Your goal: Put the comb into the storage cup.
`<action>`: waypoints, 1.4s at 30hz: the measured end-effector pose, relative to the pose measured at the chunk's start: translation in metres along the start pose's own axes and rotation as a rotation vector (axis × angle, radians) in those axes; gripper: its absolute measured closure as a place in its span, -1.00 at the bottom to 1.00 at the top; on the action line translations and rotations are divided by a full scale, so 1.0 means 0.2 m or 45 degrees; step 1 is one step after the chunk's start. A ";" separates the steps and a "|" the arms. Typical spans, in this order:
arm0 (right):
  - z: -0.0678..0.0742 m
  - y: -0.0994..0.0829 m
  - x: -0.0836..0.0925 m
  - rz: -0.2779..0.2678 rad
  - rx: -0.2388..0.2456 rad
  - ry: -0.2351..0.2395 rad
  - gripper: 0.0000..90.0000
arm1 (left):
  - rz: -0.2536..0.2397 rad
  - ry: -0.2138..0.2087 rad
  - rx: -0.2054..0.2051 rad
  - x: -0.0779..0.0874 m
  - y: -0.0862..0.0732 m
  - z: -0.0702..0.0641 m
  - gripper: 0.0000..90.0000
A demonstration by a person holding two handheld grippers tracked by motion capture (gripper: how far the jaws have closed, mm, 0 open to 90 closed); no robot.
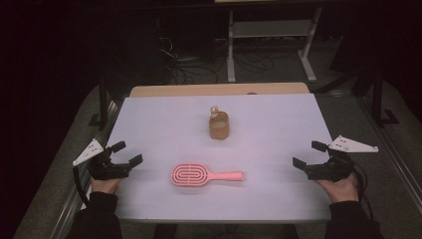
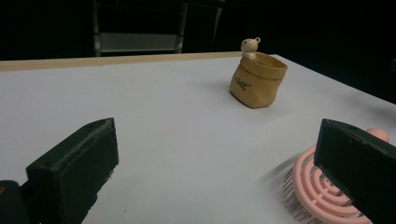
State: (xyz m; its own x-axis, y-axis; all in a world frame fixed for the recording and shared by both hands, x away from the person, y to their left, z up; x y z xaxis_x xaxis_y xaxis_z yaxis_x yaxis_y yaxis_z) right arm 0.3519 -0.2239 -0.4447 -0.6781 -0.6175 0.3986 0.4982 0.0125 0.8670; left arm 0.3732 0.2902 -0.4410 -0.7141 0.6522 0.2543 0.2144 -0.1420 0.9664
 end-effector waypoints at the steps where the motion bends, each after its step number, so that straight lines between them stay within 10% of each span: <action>1: 0.00 -0.01 0.00 0.008 0.005 -0.002 -1.00 | 0.000 -0.001 0.000 0.00 0.00 0.00 -1.00; 26: 0.00 0.03 0.03 0.064 0.026 -0.031 -1.00 | 0.042 -0.011 -0.009 -0.03 -0.03 -0.01 -1.00; 42: 0.14 0.10 -0.08 0.184 0.150 0.021 -1.00 | 0.049 -0.017 -0.011 -0.04 -0.04 -0.02 -1.00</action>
State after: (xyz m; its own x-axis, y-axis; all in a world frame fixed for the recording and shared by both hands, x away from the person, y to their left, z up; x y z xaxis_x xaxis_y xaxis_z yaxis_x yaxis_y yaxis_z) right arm 0.3582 -0.1921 -0.4249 -0.5946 -0.6152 0.5176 0.5223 0.1938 0.8304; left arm 0.3738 0.2832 -0.4501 -0.6964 0.6562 0.2907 0.2360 -0.1732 0.9562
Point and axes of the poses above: each handheld gripper's, and its own axes: x roughly backward along the jaws, y roughly out of its top, z roughly to its left, the point moved 10 cm from there along -x, roughly forward along the jaws, and after that the axes turned 9 degrees about -x, right-handed, at the moved point
